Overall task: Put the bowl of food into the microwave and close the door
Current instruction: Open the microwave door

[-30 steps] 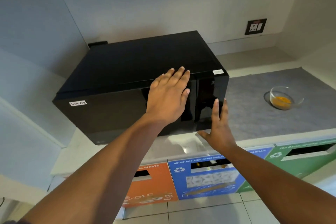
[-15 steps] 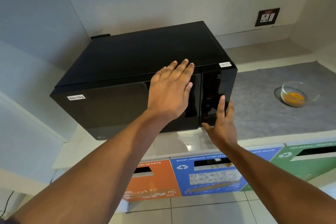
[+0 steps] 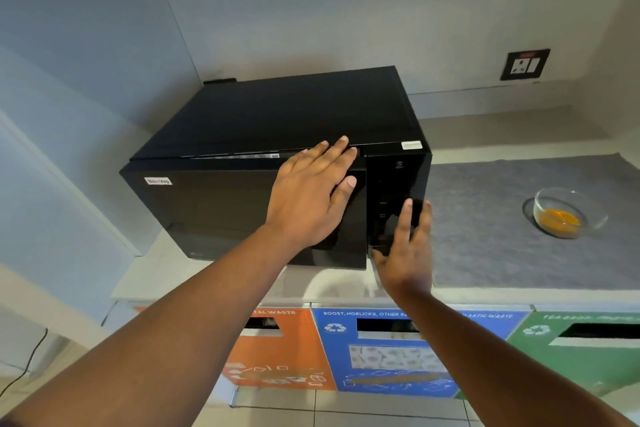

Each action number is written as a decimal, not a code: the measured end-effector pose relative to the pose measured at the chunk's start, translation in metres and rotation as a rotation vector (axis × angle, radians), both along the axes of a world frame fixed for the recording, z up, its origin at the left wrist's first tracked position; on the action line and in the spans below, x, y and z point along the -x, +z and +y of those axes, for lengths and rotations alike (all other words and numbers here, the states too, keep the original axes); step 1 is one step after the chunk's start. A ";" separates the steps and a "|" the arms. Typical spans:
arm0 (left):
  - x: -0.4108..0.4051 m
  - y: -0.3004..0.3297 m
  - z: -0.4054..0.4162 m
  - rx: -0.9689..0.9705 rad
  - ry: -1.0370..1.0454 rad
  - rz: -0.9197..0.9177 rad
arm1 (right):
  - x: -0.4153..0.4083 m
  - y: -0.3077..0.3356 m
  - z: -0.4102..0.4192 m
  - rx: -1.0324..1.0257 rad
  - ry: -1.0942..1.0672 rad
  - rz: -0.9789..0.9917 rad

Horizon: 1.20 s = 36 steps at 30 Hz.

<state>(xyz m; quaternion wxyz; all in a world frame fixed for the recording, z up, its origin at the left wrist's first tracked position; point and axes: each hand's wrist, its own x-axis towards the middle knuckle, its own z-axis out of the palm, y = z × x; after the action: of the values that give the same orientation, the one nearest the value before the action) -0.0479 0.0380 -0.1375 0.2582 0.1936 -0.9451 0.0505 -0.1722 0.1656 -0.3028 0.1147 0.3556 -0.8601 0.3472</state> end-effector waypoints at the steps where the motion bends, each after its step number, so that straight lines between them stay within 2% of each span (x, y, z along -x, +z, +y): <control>1: -0.002 0.002 0.003 -0.018 0.002 0.010 | 0.000 0.006 0.003 -0.015 0.011 0.032; 6: -0.009 0.008 0.013 -0.184 -0.017 0.057 | 0.010 0.054 0.013 -0.038 0.103 0.292; 10: -0.017 0.016 0.028 -0.344 -0.030 0.135 | 0.020 0.107 0.014 -0.150 0.172 0.474; 15: -0.034 0.021 0.045 -0.380 0.028 0.238 | 0.023 0.150 0.007 -0.315 0.317 0.565; 17: -0.038 0.027 0.050 -0.350 0.100 0.140 | 0.020 0.161 0.000 -0.388 0.348 0.569; 20: -0.038 0.038 0.055 -0.325 0.216 -0.117 | 0.013 0.171 -0.011 -0.463 0.411 0.545; 24: -0.038 0.057 0.052 -0.498 0.369 -0.333 | 0.001 0.186 -0.025 -0.476 0.462 0.471; 29: -0.044 0.065 0.042 -0.627 0.558 -0.432 | -0.013 0.194 -0.038 -0.531 0.471 0.431; 36: -0.070 0.067 0.026 -0.652 0.766 -0.402 | -0.027 0.202 -0.049 -0.588 0.418 0.364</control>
<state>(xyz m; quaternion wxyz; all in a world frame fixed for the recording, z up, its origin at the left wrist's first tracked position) 0.0221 0.0640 -0.0708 -0.0381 0.5810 -0.8042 -0.1189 -0.1449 0.1166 -0.1013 0.0856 0.5961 -0.7976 0.0334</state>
